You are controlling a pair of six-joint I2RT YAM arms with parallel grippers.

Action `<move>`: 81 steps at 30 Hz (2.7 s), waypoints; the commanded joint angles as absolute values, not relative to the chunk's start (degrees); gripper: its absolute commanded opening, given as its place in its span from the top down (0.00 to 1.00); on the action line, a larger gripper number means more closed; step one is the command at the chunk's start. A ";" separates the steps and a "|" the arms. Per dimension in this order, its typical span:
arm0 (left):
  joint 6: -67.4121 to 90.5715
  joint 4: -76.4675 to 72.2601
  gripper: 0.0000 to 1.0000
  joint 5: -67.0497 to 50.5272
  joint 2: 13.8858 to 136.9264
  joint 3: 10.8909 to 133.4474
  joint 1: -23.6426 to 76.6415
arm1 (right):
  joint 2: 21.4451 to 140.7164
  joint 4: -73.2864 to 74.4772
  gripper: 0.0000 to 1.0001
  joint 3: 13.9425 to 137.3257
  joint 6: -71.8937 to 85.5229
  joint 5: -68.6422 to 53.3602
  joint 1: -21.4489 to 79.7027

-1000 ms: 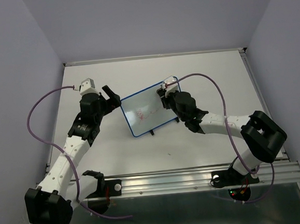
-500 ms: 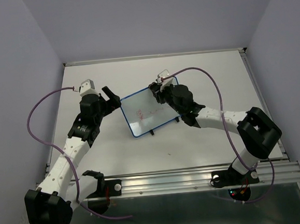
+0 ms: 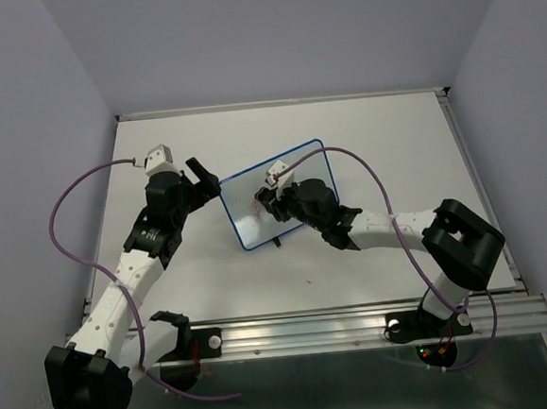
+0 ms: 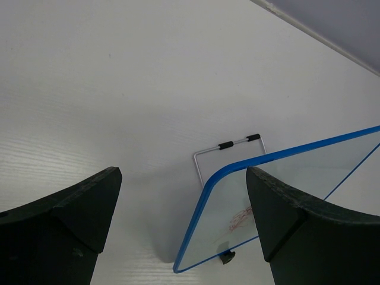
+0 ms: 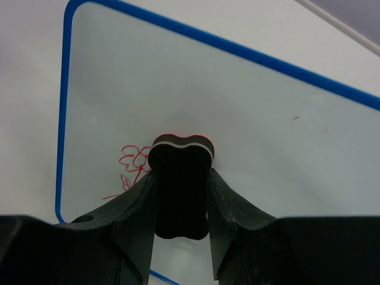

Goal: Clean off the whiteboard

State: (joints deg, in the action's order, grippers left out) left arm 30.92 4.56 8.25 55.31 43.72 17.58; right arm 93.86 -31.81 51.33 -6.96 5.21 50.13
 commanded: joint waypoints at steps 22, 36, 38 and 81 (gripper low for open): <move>29.97 3.08 0.01 8.70 53.17 43.07 17.93 | 89.64 -40.34 0.90 50.45 -6.68 27.59 46.85; 29.88 2.81 0.01 8.26 52.91 42.80 18.02 | 91.32 -39.46 0.88 49.66 -8.09 7.38 46.85; 29.80 2.81 0.01 8.26 52.91 42.80 18.02 | 91.32 -39.20 0.88 50.36 -8.00 10.45 46.85; 29.53 2.99 0.01 9.23 53.96 43.42 18.02 | 92.46 -40.95 0.93 51.24 -6.42 32.07 49.22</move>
State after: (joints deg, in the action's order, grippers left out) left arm 30.50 4.54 8.25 54.15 43.51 17.65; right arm 93.49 -36.84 51.18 -7.77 23.59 49.28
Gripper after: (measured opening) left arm 0.989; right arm 0.393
